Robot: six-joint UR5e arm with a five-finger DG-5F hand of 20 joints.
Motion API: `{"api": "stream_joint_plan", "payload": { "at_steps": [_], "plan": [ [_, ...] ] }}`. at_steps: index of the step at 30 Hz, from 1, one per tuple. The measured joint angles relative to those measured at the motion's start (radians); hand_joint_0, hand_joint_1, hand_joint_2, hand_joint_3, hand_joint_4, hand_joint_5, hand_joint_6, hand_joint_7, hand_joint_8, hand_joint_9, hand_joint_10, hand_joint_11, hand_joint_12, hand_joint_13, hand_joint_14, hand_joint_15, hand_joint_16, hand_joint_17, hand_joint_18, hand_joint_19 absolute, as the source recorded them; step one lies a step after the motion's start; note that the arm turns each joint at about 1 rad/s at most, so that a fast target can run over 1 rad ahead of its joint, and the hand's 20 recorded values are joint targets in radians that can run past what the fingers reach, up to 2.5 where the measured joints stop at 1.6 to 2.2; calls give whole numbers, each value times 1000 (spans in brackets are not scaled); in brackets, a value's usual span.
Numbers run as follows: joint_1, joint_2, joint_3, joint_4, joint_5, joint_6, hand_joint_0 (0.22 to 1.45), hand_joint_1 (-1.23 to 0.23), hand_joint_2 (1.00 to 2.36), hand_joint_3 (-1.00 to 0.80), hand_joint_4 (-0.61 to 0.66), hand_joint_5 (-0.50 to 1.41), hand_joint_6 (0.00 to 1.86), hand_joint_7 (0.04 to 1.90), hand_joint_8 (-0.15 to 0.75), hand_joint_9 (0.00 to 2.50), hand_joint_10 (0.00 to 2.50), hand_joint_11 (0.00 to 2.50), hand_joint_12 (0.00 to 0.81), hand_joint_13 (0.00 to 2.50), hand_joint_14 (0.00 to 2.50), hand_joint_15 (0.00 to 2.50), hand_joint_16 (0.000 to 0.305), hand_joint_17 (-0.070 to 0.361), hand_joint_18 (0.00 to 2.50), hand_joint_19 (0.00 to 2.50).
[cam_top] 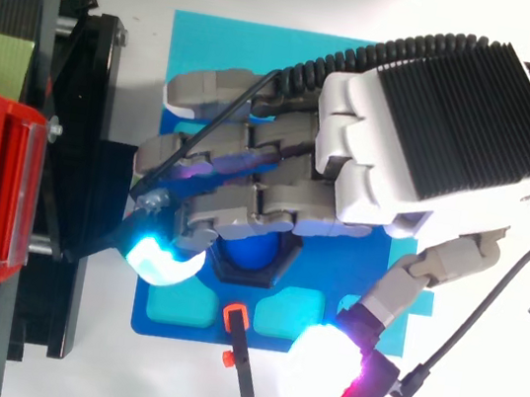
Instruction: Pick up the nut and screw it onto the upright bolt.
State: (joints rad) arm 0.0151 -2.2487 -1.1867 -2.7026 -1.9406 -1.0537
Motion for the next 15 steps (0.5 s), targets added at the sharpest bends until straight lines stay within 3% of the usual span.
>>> {"api": "stream_joint_plan", "payload": {
  "at_steps": [11, 15],
  "plan": [
    [-2, 0, -1, 3, 0, -2, 486, -135, 1000, -500, 199, -114, 503, 792, 228, 600, 0, 0, 241, 256, 0, 0, 24, 53, 0, 0],
    [-2, 0, -1, 2, -1, -4, 488, -159, 1000, -500, 221, -103, 503, 803, 222, 621, 0, 0, 160, 240, 0, 0, 14, 32, 0, 0]
  ]
}}
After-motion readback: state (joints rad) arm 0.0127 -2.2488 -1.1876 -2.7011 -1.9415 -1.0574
